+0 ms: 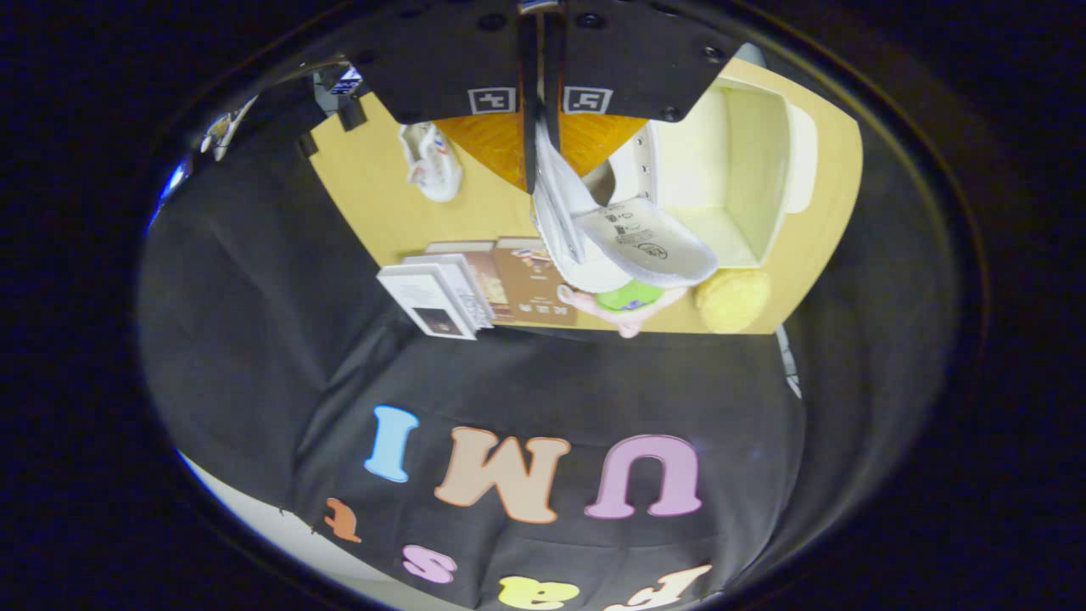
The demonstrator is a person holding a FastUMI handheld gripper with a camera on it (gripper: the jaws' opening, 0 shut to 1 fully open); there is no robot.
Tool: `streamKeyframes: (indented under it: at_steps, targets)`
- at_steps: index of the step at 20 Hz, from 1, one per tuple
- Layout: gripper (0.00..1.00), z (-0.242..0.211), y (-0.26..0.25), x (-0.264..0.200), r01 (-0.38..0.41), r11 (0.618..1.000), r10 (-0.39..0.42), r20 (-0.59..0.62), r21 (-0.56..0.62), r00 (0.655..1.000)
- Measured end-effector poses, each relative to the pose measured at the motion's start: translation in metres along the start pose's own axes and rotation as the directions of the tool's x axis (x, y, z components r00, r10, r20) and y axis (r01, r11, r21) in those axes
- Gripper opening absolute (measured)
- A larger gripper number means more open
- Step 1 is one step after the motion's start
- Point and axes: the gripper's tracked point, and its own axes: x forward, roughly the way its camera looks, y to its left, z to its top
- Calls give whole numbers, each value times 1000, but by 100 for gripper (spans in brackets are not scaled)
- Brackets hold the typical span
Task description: Open the storage box then place both shoes into the box .Put the left shoe in first, then the right shoe, with the right side of both shoes facing outward in a uniform manner.
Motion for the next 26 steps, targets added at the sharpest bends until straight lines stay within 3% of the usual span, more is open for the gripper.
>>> streamKeyframes:
  at_steps: [4,6,14,21,24,26]
  targets:
    - [6,0,82,7,-158,986,157,16,49,987]
    - [6,-10,106,17,-193,978,194,-10,73,981]
    - [7,-51,122,64,-125,991,132,-158,57,979]
    - [7,-89,136,103,-127,992,117,-333,-8,936]
    - [7,-107,134,104,-113,991,75,-385,-77,920]
    - [9,-119,139,105,-132,988,88,-405,-82,910]
